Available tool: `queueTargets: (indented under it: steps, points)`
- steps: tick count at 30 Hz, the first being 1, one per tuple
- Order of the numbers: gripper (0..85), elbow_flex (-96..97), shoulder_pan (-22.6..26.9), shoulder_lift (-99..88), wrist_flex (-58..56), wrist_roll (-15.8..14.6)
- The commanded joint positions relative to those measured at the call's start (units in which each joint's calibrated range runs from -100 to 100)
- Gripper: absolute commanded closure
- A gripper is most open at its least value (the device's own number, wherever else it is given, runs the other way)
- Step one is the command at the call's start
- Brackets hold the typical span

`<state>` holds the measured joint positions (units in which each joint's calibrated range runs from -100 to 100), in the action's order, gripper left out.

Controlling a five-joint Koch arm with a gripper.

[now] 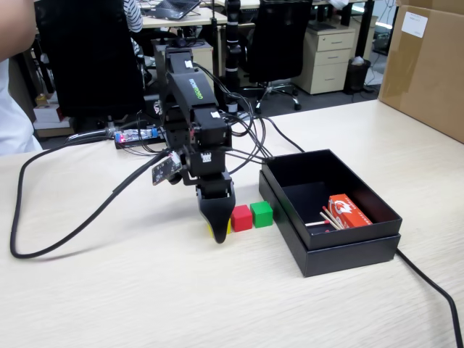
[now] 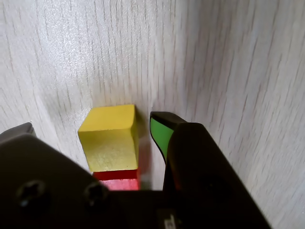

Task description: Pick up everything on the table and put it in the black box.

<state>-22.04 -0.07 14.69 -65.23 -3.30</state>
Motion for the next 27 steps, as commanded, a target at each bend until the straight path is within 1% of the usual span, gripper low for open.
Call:
queueTargets:
  steps: [1,9,15,17,20,21,24,26,27]
  points:
    - [42.4,-4.16,0.1,0.4,-2.2,0.29]
    - [59.3,-5.15,0.49,2.12,-2.28,-0.1]
    - [83.4,-4.88,0.39,1.2,-2.28,-0.29]
    - [84.6,-3.43,0.39,-1.1,-2.28,-0.44]
    - [84.6,0.56,0.1,-11.31,-2.71,-0.49]
    - [84.6,1.01,-0.34,-17.96,-4.44,-0.44]
    - [84.8,1.83,-0.73,-30.36,-6.26,-0.24]
    - [84.8,2.19,0.1,-39.31,-7.12,-0.1]
    - [84.7,2.28,3.22,-46.42,-7.12,-0.15]
